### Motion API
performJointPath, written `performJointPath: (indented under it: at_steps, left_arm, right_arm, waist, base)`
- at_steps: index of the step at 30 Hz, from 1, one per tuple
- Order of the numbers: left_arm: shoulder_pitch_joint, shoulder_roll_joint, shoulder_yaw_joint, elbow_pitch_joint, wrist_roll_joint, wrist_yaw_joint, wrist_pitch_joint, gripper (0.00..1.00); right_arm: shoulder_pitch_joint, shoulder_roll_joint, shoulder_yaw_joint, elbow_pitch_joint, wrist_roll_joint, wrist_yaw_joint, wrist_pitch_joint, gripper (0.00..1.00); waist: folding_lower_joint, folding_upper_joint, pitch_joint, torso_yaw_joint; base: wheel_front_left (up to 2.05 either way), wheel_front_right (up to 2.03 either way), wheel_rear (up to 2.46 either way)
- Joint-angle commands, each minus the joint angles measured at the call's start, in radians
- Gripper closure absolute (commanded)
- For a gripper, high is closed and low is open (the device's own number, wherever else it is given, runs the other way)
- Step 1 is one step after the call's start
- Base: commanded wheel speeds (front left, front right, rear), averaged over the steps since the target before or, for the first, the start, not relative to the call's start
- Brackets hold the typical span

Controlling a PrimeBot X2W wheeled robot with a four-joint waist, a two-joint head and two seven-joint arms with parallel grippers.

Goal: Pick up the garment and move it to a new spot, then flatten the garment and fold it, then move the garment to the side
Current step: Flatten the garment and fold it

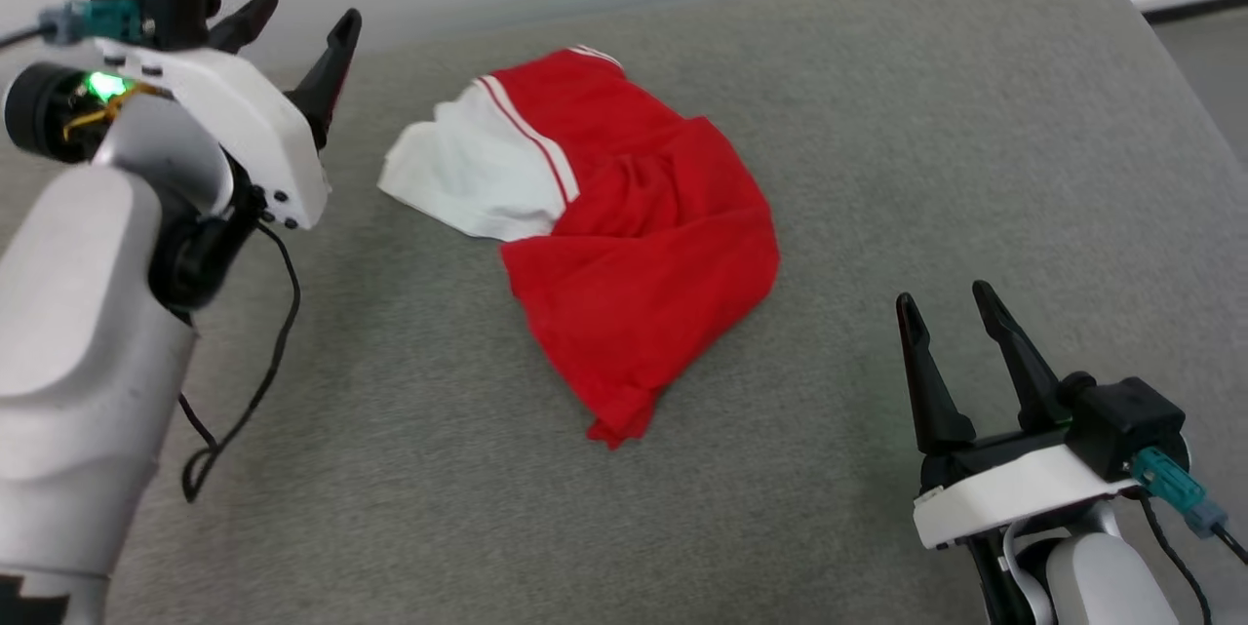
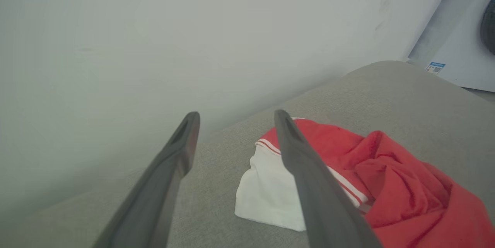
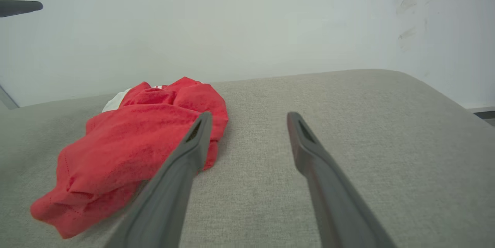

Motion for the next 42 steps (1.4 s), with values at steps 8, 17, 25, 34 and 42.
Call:
performJointPath:
  at_steps: [8,17,25,34,42]
  left_arm:
    - [-0.131,0.147,-0.199,0.029,-0.227,-0.01,0.344,0.0]
    - [-0.21,0.28,-0.324,0.093,-0.352,-0.01,0.527,0.0]
    - [-0.189,0.283,-0.418,0.217,-0.391,-0.009,0.681,0.0]
    - [-0.207,0.219,-0.432,0.255,-0.422,-0.007,0.729,1.0]
    - [-0.298,0.203,-0.455,0.197,-0.336,-0.01,0.588,1.0]
  right_arm:
    - [-0.061,0.002,0.036,0.051,0.052,-0.001,-0.043,0.0]
    - [-0.106,0.001,0.087,0.07,0.087,-0.001,-0.054,0.0]
    - [-0.124,0.001,0.106,0.049,0.113,-0.001,-0.053,0.0]
    - [-0.128,0.001,0.093,0.058,0.1,-0.001,-0.053,0.0]
    - [-0.107,0.001,0.056,0.064,0.067,-0.001,-0.053,0.0]
  waist:
    - [-0.0001,0.0,0.151,-0.14]
    - [-0.0001,0.0,0.243,-0.188]
    - [-0.0001,0.0,0.292,-0.209]
    - [-0.0001,0.0,0.269,-0.198]
    - [-0.0001,0.0,0.209,-0.116]
  base:
    - [0.0,0.0,0.0]
    - [0.0,0.0,0.0]
    - [0.0,0.0,0.0]
    - [0.0,0.0,0.0]
    - [0.0,0.0,0.0]
